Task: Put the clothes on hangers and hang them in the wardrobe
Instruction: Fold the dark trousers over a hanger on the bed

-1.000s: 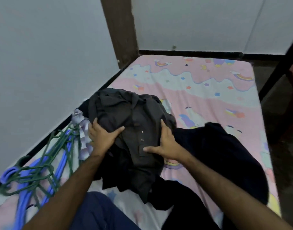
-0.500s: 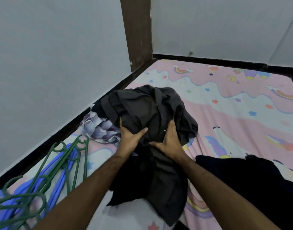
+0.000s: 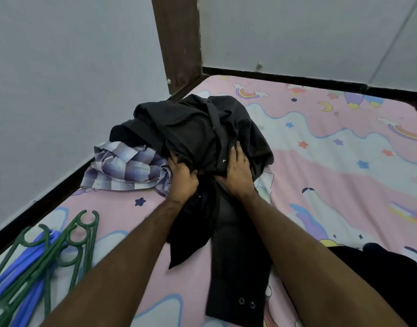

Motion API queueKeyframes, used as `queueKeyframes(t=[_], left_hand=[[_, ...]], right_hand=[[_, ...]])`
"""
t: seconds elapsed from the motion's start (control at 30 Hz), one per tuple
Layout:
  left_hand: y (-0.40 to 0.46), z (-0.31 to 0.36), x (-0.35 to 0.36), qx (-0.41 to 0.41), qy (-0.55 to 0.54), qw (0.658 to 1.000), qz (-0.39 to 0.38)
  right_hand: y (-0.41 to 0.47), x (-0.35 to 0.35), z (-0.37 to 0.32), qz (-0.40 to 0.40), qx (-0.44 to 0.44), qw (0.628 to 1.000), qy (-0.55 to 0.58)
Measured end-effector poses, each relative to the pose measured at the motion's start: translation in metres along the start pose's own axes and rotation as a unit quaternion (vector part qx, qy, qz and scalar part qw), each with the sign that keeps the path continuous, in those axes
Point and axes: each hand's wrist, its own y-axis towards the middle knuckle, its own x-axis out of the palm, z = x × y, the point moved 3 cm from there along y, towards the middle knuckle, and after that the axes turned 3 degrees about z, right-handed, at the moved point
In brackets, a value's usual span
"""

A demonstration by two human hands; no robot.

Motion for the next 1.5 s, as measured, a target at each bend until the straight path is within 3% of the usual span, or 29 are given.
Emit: queueKeyframes(t=[0.07,0.2,0.3,0.4,0.47,0.53,0.57,0.63,0.67,0.7,0.73,0.77,0.8,0.87,0.93,1.03,1.1,1.13,1.17,1.23,1.3,1.37,1.43,1.5], left_hand=[[-0.004,-0.001,-0.008,-0.004,0.006,1.0,-0.014],[-0.022,0.016,-0.033,0.009,-0.024,0.999,-0.036],[-0.039,0.015,-0.053,0.0,-0.044,0.998,-0.054],[-0.064,0.01,-0.07,0.003,-0.057,0.994,-0.091],[-0.09,0.026,-0.096,0.034,-0.039,0.993,-0.102],[-0.111,0.04,-0.121,0.076,-0.02,0.991,-0.106],[-0.12,0.046,-0.131,0.107,-0.005,0.989,-0.106],[-0.133,0.058,-0.149,0.19,0.041,0.976,-0.102],[-0.139,0.06,-0.154,0.241,0.084,0.961,-0.106],[-0.145,0.061,-0.158,0.288,0.158,0.938,-0.107],[-0.151,0.057,-0.158,0.332,0.228,0.909,-0.112],[-0.158,0.053,-0.158,0.35,0.29,0.882,-0.124],[-0.163,0.045,-0.155,0.357,0.341,0.858,-0.141],[-0.176,0.029,-0.142,0.357,0.398,0.826,-0.179],[-0.191,0.017,-0.121,0.344,0.42,0.807,-0.232],[-0.208,0.021,-0.091,0.224,0.484,0.78,-0.327],[-0.213,0.055,-0.076,0.258,0.549,0.749,-0.269],[-0.217,0.077,-0.07,0.294,0.552,0.744,-0.234],[-0.222,0.096,-0.063,0.329,0.538,0.747,-0.21],[-0.236,0.125,-0.043,0.35,0.46,0.787,-0.217],[-0.252,0.141,-0.021,0.265,0.308,0.864,-0.299],[-0.272,0.149,-0.005,0.12,0.134,0.903,-0.391],[-0.291,0.154,0.001,0.039,0.005,0.906,-0.421],[-0.303,0.157,0.001,-0.006,-0.064,0.901,-0.43]], right_hand=[[-0.031,-0.019,0.001,-0.003,0.041,0.998,0.053],[-0.137,-0.062,0.005,-0.065,0.175,0.982,-0.043],[-0.18,-0.078,-0.016,-0.138,0.113,0.982,-0.065],[-0.17,-0.074,-0.056,-0.215,0.077,0.974,0.012],[-0.16,-0.068,-0.09,-0.212,0.105,0.956,0.171],[-0.158,-0.066,-0.129,-0.195,0.186,0.863,0.427],[-0.162,-0.062,-0.151,-0.195,0.222,0.776,0.557],[-0.172,-0.059,-0.18,-0.202,0.227,0.681,0.666],[-0.178,-0.057,-0.185,-0.224,0.198,0.694,0.654],[-0.184,-0.061,-0.182,-0.246,0.164,0.737,0.608],[-0.189,-0.066,-0.171,-0.274,0.103,0.802,0.52],[-0.195,-0.075,-0.159,-0.327,0.042,0.838,0.436],[-0.202,-0.085,-0.145,-0.382,-0.012,0.859,0.34],[-0.216,-0.104,-0.104,-0.418,-0.063,0.88,0.219],[-0.229,-0.14,-0.058,-0.37,-0.017,0.905,0.209],[-0.24,-0.208,0.023,-0.163,-0.015,0.985,0.055],[-0.255,-0.245,0.071,-0.055,0.007,0.989,-0.137],[-0.264,-0.257,0.091,-0.049,0.048,0.976,-0.205],[-0.273,-0.263,0.107,-0.074,0.099,0.964,-0.236],[-0.294,-0.261,0.132,-0.118,0.199,0.962,-0.144],[-0.31,-0.261,0.137,-0.091,0.215,0.972,0.001],[-0.324,-0.272,0.12,-0.022,0.137,0.99,0.0],[-0.345,-0.288,0.088,0.04,0.013,0.999,0.007],[-0.373,-0.3,0.06,-0.003,-0.104,0.994,0.02]])
